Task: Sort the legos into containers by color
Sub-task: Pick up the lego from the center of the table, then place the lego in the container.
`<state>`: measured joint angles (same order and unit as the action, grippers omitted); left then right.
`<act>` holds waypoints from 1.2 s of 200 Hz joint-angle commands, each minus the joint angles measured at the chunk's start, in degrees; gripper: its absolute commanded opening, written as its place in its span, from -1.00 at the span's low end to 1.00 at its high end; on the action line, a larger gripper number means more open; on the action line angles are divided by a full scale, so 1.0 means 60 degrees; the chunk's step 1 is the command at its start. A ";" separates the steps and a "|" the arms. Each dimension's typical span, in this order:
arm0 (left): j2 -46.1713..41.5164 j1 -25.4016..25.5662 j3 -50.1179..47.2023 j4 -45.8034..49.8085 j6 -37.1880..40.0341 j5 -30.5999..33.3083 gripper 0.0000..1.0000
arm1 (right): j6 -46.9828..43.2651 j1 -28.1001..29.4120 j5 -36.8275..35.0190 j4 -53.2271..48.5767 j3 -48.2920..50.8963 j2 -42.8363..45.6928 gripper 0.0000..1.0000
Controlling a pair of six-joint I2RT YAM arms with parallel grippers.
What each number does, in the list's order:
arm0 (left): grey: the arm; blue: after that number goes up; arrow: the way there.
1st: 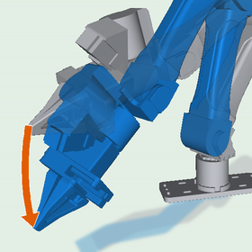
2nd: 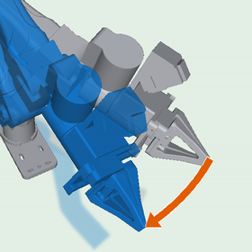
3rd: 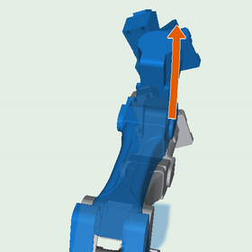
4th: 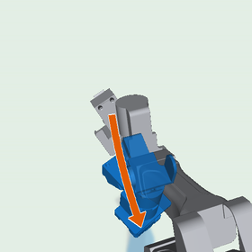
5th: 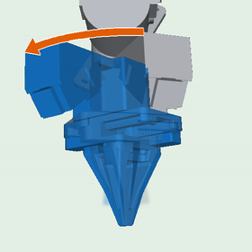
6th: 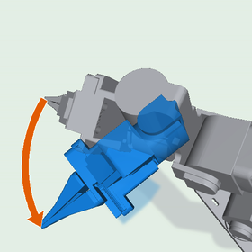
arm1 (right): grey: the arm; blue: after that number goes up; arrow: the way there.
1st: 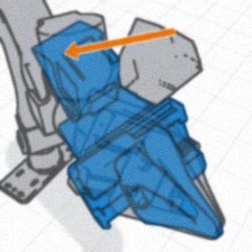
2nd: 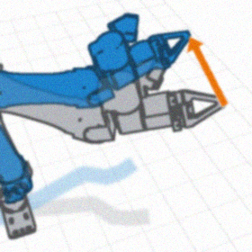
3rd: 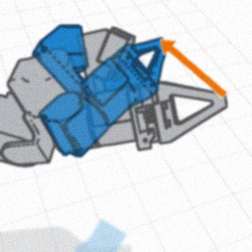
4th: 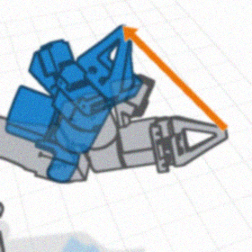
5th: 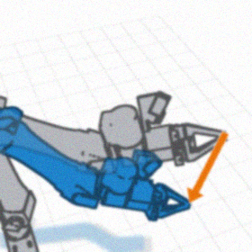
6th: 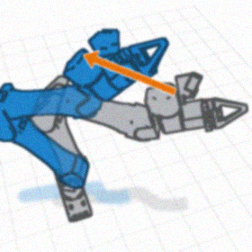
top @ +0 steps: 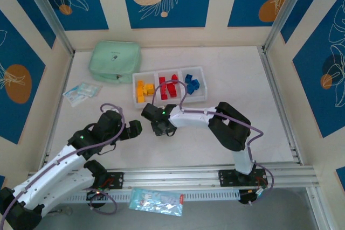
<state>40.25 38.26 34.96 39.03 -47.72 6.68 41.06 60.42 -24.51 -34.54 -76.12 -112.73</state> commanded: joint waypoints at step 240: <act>0.4887 0.0112 0.2458 -0.3734 0.1039 -0.1553 0.99 | -0.3257 -0.6199 0.1552 -0.0607 -0.3912 -0.0724 -0.36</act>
<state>68.75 38.54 47.48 17.30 -42.96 -2.57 23.62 23.94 -18.09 -35.46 -95.02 -113.89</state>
